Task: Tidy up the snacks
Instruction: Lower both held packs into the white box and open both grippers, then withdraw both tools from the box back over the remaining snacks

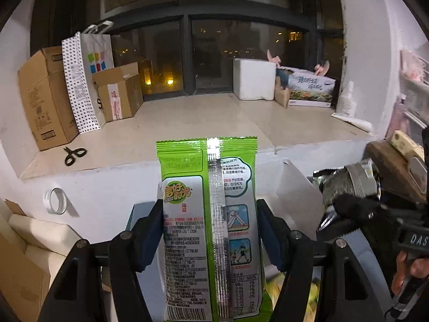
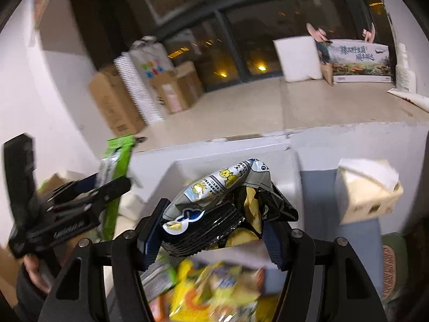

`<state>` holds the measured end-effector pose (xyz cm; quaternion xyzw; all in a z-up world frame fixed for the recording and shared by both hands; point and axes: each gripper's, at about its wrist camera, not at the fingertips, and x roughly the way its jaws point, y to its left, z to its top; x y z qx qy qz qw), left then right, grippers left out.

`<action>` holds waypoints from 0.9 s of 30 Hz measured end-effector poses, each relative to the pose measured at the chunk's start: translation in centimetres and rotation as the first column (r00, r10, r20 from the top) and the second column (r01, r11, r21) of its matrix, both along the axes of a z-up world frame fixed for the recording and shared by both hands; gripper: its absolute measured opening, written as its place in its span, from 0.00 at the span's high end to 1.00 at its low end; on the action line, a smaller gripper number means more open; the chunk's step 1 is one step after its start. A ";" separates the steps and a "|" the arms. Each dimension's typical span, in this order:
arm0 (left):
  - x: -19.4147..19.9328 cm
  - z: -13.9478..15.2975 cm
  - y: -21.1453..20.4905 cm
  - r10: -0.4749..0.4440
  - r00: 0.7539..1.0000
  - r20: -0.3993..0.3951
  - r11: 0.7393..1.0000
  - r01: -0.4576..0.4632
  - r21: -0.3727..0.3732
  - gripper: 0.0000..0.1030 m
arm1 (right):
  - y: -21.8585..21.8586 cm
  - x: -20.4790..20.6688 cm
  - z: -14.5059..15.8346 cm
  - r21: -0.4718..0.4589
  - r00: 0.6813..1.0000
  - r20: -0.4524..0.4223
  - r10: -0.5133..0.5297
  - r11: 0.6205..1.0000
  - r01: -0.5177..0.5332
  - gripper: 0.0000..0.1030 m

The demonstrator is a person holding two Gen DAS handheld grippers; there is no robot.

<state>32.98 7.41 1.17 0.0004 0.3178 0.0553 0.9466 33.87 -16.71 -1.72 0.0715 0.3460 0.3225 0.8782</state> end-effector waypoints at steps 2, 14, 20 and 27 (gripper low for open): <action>2.0 -0.7 0.3 0.008 1.000 -0.021 1.000 -0.008 0.000 0.31 | 0.3 2.2 -0.2 -0.011 1.000 -0.010 -0.009 1.000 0.009 0.33; 3.8 -5.3 3.0 0.027 0.993 -0.112 0.998 -0.034 -0.058 0.00 | -1.1 6.2 -2.6 0.017 0.991 -0.095 -0.094 0.995 0.096 0.00; 2.1 -4.6 3.1 0.033 0.996 -0.084 0.998 -0.037 -0.046 0.00 | -1.7 4.9 -1.9 0.023 0.995 -0.038 -0.097 0.995 0.098 0.00; -4.2 -2.4 1.1 0.005 0.999 -0.040 0.996 -0.002 0.087 0.00 | -2.2 -0.1 0.1 -0.005 0.997 0.081 -0.017 1.000 0.017 0.00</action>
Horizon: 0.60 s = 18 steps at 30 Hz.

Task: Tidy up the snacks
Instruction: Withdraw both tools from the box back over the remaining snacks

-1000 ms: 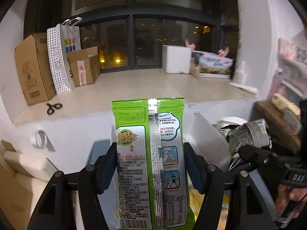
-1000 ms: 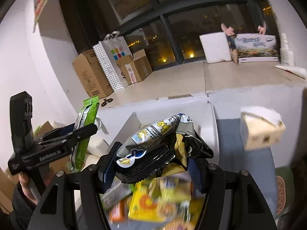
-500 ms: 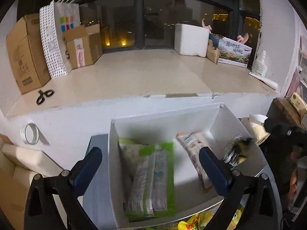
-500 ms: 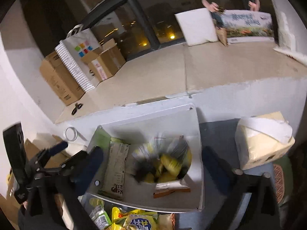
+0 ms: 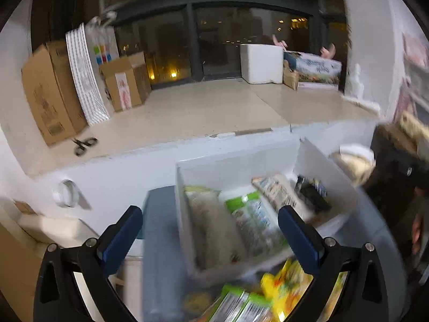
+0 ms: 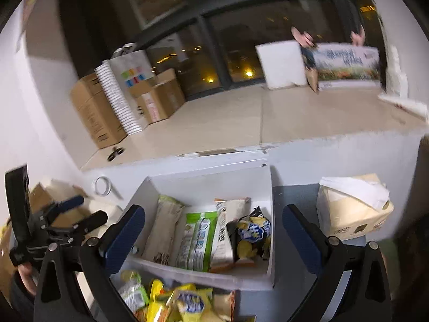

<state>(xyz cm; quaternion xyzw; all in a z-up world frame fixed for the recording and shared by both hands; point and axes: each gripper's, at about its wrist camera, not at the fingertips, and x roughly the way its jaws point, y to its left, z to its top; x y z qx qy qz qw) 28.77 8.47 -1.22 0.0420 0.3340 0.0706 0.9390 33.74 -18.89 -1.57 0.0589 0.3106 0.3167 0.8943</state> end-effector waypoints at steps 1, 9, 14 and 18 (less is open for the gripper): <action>-1.9 0.3 -0.5 -0.033 0.999 0.014 0.999 0.033 0.007 0.00 | 0.0 -1.3 0.2 -0.001 0.999 0.019 0.034 0.999 -0.034 0.00; -12.5 -1.0 -1.4 -0.121 0.992 0.042 0.985 0.125 -0.115 0.00 | -1.4 -10.4 -1.8 0.051 0.989 0.041 0.139 0.989 -0.141 0.00; -19.0 -4.9 -1.8 -0.082 0.997 0.016 0.976 0.083 -0.199 0.00 | -2.7 -15.5 -6.0 0.124 0.989 -0.034 0.144 0.983 -0.138 0.00; -22.6 -7.2 -2.2 -0.064 0.998 0.005 0.962 0.063 -0.265 0.00 | -3.0 -18.0 -8.7 0.114 0.991 -0.058 0.118 0.987 -0.111 0.00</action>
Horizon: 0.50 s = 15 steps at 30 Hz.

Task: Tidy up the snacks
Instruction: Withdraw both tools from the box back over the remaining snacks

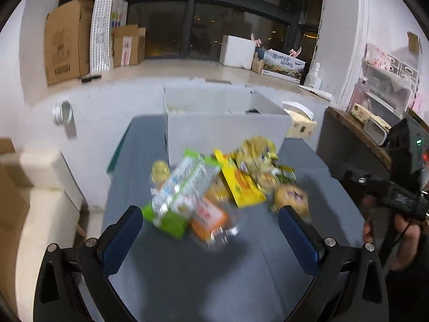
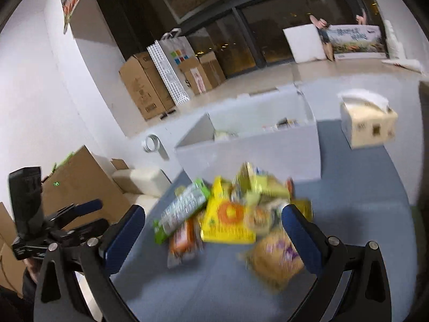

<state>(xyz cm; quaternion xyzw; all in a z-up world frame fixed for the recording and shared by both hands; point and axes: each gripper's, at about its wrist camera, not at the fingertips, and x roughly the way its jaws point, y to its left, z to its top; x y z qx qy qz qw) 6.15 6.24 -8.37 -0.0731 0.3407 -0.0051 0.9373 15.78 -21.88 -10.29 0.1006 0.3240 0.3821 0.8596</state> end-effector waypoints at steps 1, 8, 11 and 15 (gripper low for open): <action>-0.5 -0.2 -0.1 0.005 1.000 0.003 1.000 -0.005 0.001 0.00 | -0.1 -0.3 -0.7 -0.005 1.000 -0.012 -0.006 1.000 0.006 0.00; -2.1 0.1 -1.2 -0.001 1.000 0.026 1.000 0.000 0.028 0.00 | -0.9 0.4 -2.3 0.010 0.996 -0.078 -0.043 0.999 0.044 0.00; -1.8 0.5 -1.1 -0.007 0.999 0.035 1.000 0.007 0.017 0.00 | -0.5 1.1 -2.2 0.002 0.996 -0.079 -0.041 0.999 0.041 0.00; -1.8 0.5 -1.2 -0.004 0.999 0.034 1.000 0.003 0.028 0.00 | 1.5 3.5 -2.6 -0.064 0.997 -0.077 -0.030 0.998 0.025 0.00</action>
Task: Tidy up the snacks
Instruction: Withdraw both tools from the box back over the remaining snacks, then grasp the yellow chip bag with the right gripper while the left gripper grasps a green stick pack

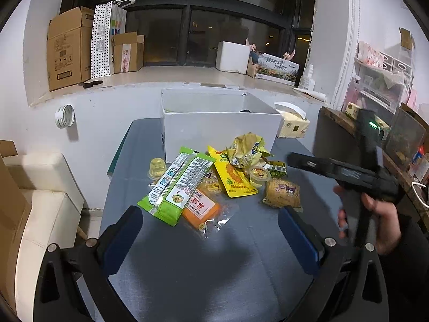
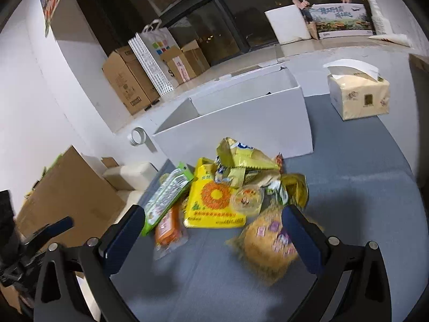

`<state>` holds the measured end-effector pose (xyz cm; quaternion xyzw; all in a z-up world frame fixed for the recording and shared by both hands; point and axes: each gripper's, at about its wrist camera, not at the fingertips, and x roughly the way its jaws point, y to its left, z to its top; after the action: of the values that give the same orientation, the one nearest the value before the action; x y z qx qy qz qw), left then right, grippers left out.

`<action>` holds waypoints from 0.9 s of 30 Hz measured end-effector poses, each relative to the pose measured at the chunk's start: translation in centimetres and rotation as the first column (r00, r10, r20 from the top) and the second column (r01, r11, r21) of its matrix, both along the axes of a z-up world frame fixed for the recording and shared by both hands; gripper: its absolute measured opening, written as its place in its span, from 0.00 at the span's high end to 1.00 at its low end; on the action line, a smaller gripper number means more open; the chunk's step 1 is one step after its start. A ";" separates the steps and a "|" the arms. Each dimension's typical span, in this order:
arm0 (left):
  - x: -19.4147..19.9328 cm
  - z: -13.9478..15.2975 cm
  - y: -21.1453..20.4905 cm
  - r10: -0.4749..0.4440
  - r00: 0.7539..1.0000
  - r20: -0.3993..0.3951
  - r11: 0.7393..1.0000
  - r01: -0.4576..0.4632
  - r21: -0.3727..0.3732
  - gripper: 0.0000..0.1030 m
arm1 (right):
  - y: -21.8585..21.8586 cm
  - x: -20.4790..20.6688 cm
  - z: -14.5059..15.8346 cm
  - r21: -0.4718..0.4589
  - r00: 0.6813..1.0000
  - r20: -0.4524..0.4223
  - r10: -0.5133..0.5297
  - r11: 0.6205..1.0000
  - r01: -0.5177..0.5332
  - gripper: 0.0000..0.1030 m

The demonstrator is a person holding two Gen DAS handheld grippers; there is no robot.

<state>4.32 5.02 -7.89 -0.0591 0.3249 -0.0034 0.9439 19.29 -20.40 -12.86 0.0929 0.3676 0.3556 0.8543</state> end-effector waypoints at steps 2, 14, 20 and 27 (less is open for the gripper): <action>-0.1 -0.1 0.0 0.002 1.000 0.002 1.000 -0.002 0.007 0.00 | 1.1 1.7 -0.3 -0.030 1.000 0.009 -0.011 0.999 0.011 0.00; -0.5 -1.0 1.3 0.036 0.999 -0.016 0.999 -0.036 0.000 0.00 | 6.5 9.9 -3.7 -0.155 0.992 -0.123 0.020 0.987 -0.040 0.02; -0.3 -1.8 2.2 0.057 0.998 -0.036 0.998 -0.058 -0.022 0.00 | 5.9 8.8 -4.1 -0.134 0.995 -0.094 0.018 0.991 -0.030 0.26; 1.0 -2.5 2.8 0.047 0.997 -0.053 0.999 -0.048 -0.017 0.00 | 3.3 5.7 -0.7 -0.051 1.000 -0.019 0.022 0.998 -0.023 0.27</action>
<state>5.35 7.77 -10.43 -0.0755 0.3481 0.0178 0.9342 24.98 -17.06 -13.55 0.0702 0.3855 0.3548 0.8489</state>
